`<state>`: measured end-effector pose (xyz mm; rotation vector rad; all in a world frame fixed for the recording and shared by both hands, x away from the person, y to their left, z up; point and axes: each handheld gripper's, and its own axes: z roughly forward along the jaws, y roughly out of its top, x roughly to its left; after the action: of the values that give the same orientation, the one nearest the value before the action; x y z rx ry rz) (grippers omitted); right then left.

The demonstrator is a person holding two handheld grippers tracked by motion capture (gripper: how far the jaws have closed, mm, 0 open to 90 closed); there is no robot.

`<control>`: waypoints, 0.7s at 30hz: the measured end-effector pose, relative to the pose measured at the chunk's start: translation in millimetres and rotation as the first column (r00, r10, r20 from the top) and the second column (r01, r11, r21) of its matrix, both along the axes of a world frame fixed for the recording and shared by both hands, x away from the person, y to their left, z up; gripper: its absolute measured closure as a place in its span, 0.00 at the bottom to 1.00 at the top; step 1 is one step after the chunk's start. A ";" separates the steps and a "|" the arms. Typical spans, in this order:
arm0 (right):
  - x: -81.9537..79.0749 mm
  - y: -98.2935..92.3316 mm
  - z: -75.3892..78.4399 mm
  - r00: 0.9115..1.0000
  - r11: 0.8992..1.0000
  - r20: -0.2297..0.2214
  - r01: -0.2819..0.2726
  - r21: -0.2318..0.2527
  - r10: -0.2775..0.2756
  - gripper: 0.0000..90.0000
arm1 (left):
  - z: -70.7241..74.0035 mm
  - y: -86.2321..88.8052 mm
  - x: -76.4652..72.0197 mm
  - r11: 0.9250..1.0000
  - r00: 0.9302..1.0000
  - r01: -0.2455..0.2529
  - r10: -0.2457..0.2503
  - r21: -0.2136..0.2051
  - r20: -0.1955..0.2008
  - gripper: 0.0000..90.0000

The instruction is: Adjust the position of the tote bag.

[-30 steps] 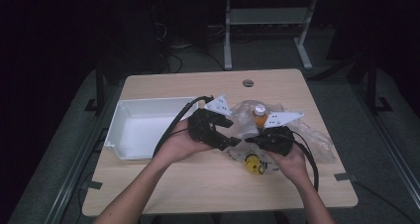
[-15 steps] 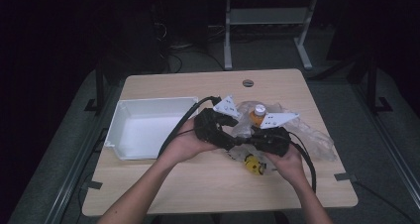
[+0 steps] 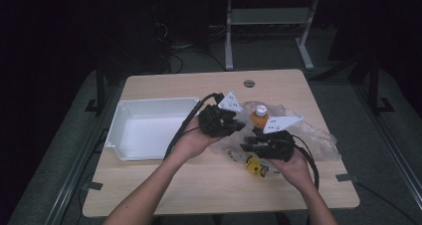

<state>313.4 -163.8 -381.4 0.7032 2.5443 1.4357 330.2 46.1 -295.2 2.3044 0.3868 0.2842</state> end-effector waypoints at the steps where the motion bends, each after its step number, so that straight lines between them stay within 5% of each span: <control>1: -0.9 -2.8 0.7 1.000 1.000 -0.001 0.007 -0.001 -0.007 0.71 | -1.3 0.5 0.5 1.000 1.000 -0.006 0.006 -0.002 -0.003 0.98; 11: -13.2 -31.4 9.4 1.000 1.000 -0.007 0.011 0.005 -0.011 0.55 | -11.7 6.7 5.3 0.998 0.999 -0.040 0.040 0.042 -0.001 0.99; 21: -12.8 -62.7 19.8 0.997 0.997 0.020 0.075 0.003 -0.075 0.52 | -19.5 15.8 11.1 0.996 0.997 -0.077 0.077 0.049 -0.010 0.99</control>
<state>300.6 -226.5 -361.6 0.7718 2.4743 1.4142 341.3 61.8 -314.7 2.3428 0.4806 0.3211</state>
